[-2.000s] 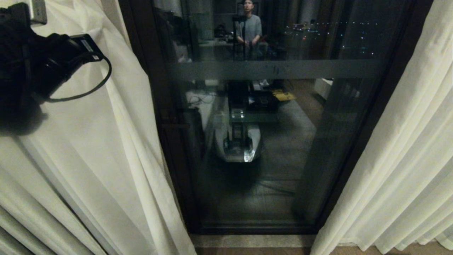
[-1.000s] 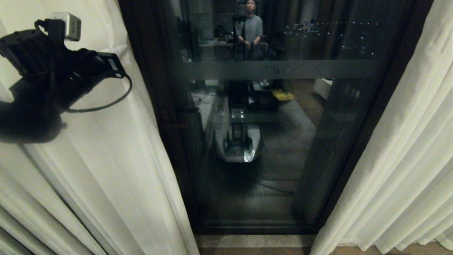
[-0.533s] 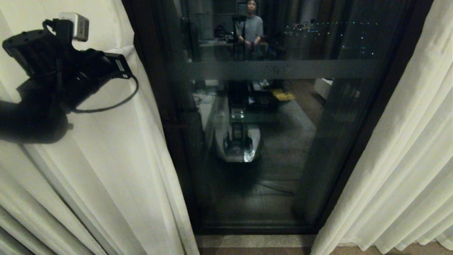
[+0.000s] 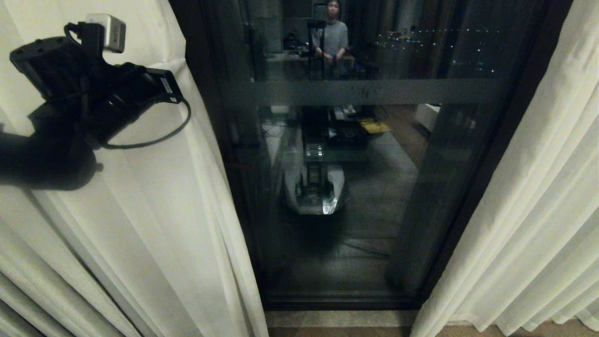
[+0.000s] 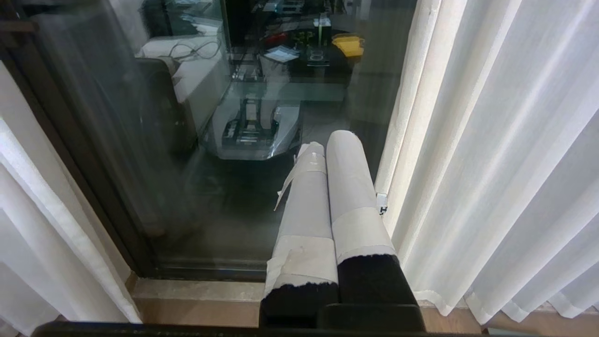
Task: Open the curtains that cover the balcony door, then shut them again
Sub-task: Close the inner curtains on both sides
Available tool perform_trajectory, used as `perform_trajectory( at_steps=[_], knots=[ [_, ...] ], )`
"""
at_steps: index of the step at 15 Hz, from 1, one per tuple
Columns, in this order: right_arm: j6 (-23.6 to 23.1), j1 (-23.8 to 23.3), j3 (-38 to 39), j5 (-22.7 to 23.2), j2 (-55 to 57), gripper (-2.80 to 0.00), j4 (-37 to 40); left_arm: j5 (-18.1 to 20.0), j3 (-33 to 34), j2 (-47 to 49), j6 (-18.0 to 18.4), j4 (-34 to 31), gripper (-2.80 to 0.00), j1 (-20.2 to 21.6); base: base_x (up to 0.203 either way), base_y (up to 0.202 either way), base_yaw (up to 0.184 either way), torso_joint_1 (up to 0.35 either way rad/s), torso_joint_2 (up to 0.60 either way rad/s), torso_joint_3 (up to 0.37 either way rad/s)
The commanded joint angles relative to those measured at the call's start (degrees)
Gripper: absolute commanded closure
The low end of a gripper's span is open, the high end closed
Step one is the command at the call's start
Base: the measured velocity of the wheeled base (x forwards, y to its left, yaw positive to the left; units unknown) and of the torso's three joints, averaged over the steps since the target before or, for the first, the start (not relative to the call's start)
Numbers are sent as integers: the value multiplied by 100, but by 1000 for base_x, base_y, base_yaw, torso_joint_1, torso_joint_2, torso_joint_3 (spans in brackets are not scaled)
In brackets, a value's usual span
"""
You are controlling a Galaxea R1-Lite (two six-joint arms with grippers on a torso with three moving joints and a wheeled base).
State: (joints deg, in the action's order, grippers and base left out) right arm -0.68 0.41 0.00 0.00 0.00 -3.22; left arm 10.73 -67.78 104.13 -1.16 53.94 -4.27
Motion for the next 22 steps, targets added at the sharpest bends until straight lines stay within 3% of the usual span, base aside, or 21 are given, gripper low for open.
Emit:
perform_trajectory(
  at_steps=[1, 5, 22],
  knots=[
    [-2, 2, 0, 0, 0, 0, -3, 17, -1, -7, -7, 37, 0, -31, 0, 0, 0, 0, 0, 0],
    [-2, 2, 0, 0, 0, 0, -3, 28, -7, -5, -7, 37, 0, -45, 1, -78, 2, -2, 1, -1],
    [-2, 2, 0, 0, 0, 0, -3, 43, 2, 10, -7, 37, 0, -55, 0, -186, 3, 2, 2, 3]
  ],
)
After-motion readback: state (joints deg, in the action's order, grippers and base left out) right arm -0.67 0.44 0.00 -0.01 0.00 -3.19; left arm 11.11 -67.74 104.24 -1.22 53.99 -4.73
